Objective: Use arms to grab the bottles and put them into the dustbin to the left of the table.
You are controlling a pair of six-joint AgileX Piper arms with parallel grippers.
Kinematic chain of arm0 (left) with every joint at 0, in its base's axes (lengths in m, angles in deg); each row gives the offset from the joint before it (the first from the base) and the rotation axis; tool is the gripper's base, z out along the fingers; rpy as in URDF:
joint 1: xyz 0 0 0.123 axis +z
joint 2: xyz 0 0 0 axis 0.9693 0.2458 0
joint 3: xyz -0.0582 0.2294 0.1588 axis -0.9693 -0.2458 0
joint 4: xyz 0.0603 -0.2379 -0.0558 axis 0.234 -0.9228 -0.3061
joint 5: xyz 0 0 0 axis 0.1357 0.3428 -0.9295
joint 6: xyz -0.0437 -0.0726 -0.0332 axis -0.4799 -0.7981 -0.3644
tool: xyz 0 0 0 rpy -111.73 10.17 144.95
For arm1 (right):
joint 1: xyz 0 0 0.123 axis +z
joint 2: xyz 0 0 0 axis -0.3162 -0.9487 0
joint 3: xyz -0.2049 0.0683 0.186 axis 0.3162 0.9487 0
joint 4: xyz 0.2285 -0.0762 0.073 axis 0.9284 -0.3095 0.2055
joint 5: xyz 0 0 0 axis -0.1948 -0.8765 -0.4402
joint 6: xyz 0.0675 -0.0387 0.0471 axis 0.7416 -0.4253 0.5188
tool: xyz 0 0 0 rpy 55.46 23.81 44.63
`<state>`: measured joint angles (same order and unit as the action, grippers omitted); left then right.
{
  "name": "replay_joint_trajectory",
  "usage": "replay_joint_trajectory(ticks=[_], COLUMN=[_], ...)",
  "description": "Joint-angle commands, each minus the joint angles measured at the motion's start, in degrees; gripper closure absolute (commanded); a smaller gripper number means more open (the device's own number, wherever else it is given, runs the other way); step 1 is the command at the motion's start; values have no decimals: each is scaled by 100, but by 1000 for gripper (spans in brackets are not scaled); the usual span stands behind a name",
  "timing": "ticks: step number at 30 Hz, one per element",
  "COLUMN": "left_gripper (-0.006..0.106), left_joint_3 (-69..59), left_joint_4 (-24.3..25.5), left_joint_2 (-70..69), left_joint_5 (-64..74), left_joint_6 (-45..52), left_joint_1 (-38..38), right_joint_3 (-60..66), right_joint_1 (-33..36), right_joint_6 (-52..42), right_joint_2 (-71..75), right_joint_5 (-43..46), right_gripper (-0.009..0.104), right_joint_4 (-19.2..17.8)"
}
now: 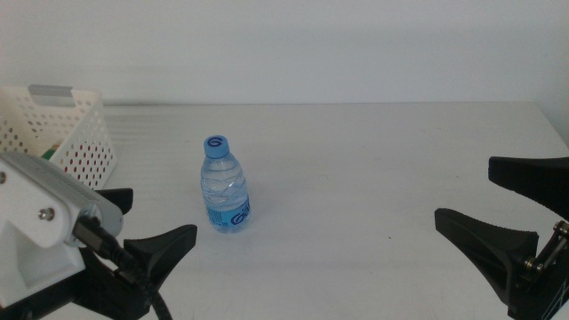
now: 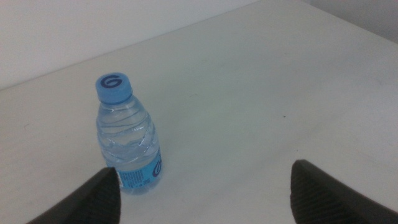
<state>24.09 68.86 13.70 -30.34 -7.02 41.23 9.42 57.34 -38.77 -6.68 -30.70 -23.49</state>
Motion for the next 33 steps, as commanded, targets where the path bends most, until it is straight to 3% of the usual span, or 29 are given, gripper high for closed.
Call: replay_joint_trajectory(ticks=[1, 8, 16, 21, 33], left_gripper=[10, 10, 10, 10, 10], left_joint_3=[126, 372, 1186, 1150, -1078], left_joint_4=[-17, -22, 18, -1, 2], left_joint_2=[-16, 98, 655, 855, 569], left_joint_5=[-539, -472, 131, -13, -3187], left_joint_6=[-88, -287, 187, 343, 108], left_joint_1=[-10, 436, 1293, 1460, 990], right_joint_3=[-157, -157, -157, -157, -157], right_joint_1=[-29, -29, -29, -29, -29], right_joint_6=[-21, -21, -21, -21, -21], right_joint_2=[13, 13, 13, 13, 7], right_joint_5=[427, 427, 427, 427, 427], right_gripper=[31, 31, 31, 31, 31], right_joint_4=[-61, -61, -61, -61, -60])
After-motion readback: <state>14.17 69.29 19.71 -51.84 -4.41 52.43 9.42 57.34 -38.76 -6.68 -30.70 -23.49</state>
